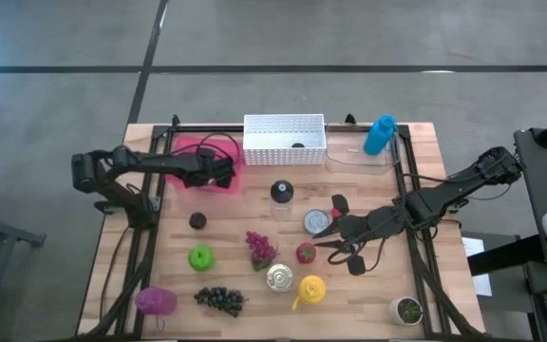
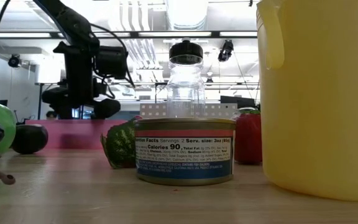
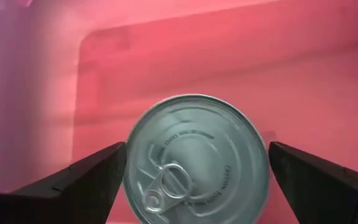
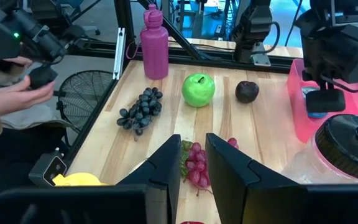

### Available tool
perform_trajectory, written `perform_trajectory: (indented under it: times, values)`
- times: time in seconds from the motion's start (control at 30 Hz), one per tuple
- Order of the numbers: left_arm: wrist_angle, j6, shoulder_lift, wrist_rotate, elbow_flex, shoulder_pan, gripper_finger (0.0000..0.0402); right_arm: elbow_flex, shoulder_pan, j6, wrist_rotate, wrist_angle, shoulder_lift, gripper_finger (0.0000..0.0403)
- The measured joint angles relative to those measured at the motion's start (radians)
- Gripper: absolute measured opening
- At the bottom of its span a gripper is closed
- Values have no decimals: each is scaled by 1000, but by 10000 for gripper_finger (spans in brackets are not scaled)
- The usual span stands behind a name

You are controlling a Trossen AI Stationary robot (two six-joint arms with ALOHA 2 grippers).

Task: Pick & Place Food Item
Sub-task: Put the yellow tuna can into the pink bin, then put the yellow water bottle into the transparent bin

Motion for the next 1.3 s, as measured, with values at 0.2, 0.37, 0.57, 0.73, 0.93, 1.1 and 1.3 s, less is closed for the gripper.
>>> perform_trajectory:
  times: [0.2,0.37,0.57,0.73,0.93,1.1,1.3]
  values:
    - [-21,0,0,-14,0,25,386,0,0,0,0,0,0,78]
    - [-57,0,0,-22,0,48,387,0,0,0,0,0,0,87]
    - [-87,-24,0,-22,0,68,389,0,0,0,0,0,0,94]
    - [-95,-40,0,-29,1,71,382,0,0,0,0,0,0,95]
    - [-111,3,-30,-48,38,35,379,0,0,0,0,0,0,82]
    - [-138,3,-104,-85,78,-58,384,0,0,0,0,0,0,72]
    - [-142,-4,-224,-138,85,-226,384,0,0,0,0,0,0,70]
